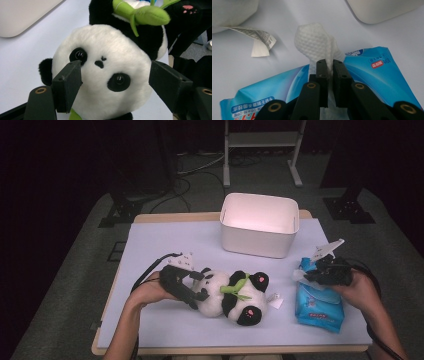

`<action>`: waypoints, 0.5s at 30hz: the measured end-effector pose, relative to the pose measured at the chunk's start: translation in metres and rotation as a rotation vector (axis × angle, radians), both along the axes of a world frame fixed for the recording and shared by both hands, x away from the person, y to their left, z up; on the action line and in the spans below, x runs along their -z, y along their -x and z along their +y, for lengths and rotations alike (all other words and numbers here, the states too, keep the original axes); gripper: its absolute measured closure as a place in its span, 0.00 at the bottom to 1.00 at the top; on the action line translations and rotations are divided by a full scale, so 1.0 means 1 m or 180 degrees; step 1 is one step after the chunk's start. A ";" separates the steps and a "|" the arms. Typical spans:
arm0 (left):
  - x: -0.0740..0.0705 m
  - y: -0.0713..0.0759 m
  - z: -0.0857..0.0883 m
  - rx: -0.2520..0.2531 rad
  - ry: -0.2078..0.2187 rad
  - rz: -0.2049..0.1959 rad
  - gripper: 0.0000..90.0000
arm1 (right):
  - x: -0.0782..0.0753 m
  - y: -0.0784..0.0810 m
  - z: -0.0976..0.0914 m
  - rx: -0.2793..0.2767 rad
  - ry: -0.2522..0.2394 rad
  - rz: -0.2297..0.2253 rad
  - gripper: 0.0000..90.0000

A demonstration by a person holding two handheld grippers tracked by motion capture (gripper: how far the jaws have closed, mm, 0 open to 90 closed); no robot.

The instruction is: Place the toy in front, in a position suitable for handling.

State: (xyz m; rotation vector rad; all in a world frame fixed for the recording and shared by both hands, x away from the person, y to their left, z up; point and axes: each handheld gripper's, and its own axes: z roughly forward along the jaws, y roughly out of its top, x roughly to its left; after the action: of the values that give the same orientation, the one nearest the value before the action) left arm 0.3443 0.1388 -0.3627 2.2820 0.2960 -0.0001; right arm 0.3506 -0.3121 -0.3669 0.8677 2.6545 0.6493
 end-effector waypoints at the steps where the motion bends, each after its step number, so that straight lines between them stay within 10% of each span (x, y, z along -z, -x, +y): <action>1: 0.000 0.000 0.000 0.0000 0.0000 0.0000 0.28 | 0.000 0.000 0.000 0.0000 0.0000 0.0000 0.93; 15: 0.003 0.004 -0.003 -0.0025 0.0039 0.0031 0.32 | -0.030 0.001 -0.014 -0.0012 -0.0338 0.0028 0.94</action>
State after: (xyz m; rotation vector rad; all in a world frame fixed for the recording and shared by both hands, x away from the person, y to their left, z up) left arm 0.3402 0.1361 -0.3660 2.2693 0.3090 -0.0089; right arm 0.3491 -0.3259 -0.3371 0.8958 2.6506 0.7954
